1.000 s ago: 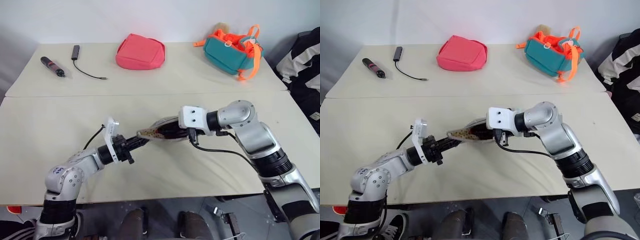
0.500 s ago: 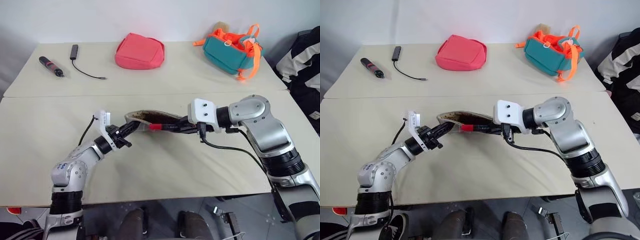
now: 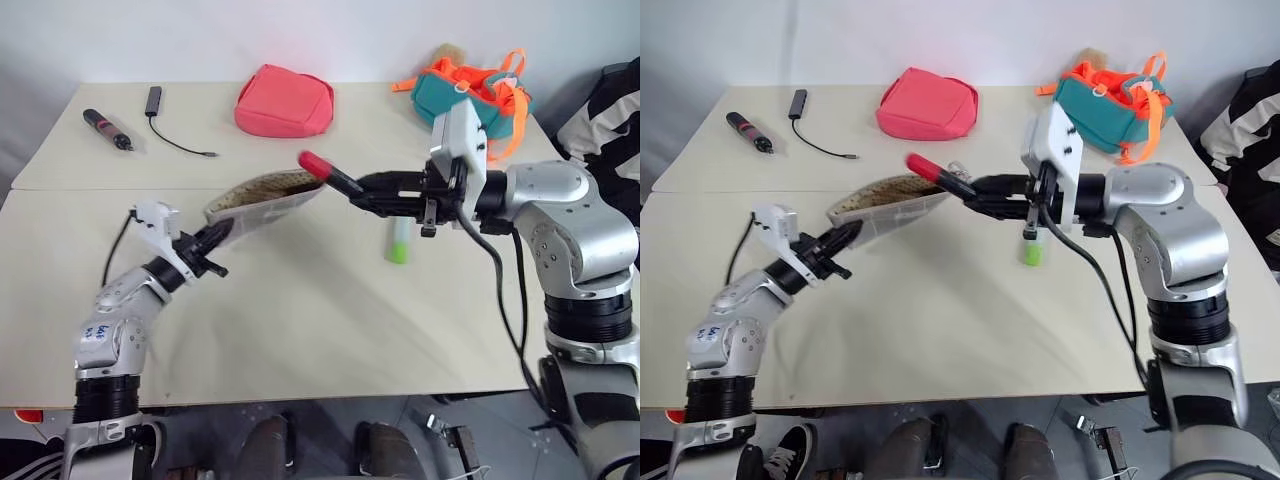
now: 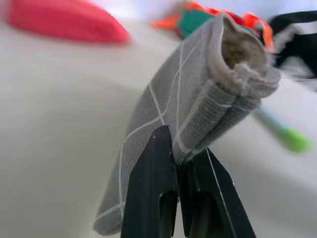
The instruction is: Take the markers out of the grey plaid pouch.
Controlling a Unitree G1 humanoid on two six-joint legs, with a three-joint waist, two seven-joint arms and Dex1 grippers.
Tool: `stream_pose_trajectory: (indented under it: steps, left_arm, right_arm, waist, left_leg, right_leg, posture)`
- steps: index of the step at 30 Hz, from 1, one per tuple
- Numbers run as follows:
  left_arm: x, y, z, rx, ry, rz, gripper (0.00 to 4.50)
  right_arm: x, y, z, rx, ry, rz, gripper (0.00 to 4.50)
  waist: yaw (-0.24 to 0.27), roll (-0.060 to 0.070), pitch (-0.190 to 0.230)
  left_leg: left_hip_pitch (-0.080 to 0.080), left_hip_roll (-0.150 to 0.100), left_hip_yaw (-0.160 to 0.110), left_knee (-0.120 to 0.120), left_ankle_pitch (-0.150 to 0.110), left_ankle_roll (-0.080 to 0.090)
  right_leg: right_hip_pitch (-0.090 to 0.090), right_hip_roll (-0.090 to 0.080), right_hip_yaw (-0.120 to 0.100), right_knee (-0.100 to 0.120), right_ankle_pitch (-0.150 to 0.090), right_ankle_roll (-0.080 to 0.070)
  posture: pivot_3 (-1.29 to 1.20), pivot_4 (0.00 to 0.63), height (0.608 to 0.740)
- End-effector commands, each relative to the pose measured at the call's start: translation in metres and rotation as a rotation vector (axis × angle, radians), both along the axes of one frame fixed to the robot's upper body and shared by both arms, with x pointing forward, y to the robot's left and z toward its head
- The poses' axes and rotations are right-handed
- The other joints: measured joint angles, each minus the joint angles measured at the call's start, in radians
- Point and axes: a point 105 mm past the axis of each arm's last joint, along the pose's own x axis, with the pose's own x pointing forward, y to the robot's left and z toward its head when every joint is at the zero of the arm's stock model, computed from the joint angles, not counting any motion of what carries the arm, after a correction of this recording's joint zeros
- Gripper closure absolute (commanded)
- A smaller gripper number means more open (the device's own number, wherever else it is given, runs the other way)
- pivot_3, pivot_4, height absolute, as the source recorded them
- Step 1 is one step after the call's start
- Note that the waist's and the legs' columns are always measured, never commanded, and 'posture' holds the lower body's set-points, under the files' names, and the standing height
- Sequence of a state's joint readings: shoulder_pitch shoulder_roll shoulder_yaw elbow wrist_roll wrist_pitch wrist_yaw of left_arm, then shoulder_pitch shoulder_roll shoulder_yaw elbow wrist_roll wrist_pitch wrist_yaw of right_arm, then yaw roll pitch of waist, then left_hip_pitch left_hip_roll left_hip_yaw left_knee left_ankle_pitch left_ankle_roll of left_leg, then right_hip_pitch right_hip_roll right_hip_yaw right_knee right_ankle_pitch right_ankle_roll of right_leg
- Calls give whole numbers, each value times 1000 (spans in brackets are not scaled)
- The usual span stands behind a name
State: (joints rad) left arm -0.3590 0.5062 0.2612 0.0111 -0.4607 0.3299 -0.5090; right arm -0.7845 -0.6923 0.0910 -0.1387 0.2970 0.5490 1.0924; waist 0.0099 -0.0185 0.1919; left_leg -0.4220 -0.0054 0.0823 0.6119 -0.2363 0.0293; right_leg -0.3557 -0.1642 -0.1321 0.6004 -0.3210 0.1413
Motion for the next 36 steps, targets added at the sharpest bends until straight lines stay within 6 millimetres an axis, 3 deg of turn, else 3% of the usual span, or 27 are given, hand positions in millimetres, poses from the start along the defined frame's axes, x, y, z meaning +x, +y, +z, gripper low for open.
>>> stream_pose_trajectory:
  steps: [1,4,6,12,17,19,27,29,33,36]
  left_arm:
    - [-3,10,20,328,-188,61,4500]
    - [-2,11,11,520,-209,58,4500]
    - [-2,8,7,540,-217,48,4500]
    - [-5,-18,-23,522,-195,25,4500]
    - [-5,-22,-37,507,-160,13,4500]
    - [-7,-24,-36,482,-161,-6,3954]
    - [-7,-17,-31,511,-171,-3,1516]
    - [-10,-14,-28,480,-163,-5,906]
    - [-18,-4,-19,334,-116,-7,906]
    - [-36,2,-9,192,-83,-28,906]
  right_arm:
    - [29,-40,-25,-152,-115,-204,3948]
    - [60,-94,-26,-130,-249,-506,3948]
    - [65,-106,-29,-92,-262,-585,3948]
    - [60,-146,-78,43,-90,-855,3948]
    - [49,-140,-98,57,-10,-859,3948]
    - [45,-135,-102,115,50,-857,3948]
    - [48,-123,-92,156,65,-807,1183]
    - [47,-112,-83,252,87,-750,493]
    - [37,-88,-58,463,106,-592,493]
    - [25,-76,-54,500,106,-494,493]
  waist:
    - [3,0,0]
    - [1,0,1]
    - [0,1,1]
    - [-8,0,1]
    - [-12,2,2]
    - [-12,2,2]
    - [-12,2,2]
    - [-12,2,2]
    - [-14,2,2]
    - [-15,2,2]
  left_leg:
    - [-1,0,3,0,0,1]
    - [-1,0,8,-1,0,2]
    - [-1,0,9,-1,1,3]
    - [1,3,8,-1,3,6]
    - [1,2,10,-1,4,8]
    - [1,3,9,-1,2,4]
    - [1,3,10,0,2,5]
    - [1,3,10,0,3,5]
    - [1,3,10,0,5,9]
    - [1,3,10,0,5,10]
  right_leg:
    - [-1,0,1,0,1,1]
    - [-4,0,5,-1,2,3]
    - [-4,-1,6,-1,3,4]
    - [-2,1,5,-2,4,3]
    - [-4,0,7,0,4,3]
    - [-4,0,6,0,5,3]
    - [-5,-1,7,2,6,2]
    - [-5,-1,7,2,6,2]
    - [-5,-1,7,2,6,2]
    - [-5,-1,7,2,6,2]
  posture:
    - [0,150,740]
    - [0,150,740]
    - [0,150,740]
    - [0,150,740]
    - [0,150,740]
    - [0,150,740]
    - [0,150,740]
    - [0,150,740]
    - [0,150,740]
    - [0,150,740]
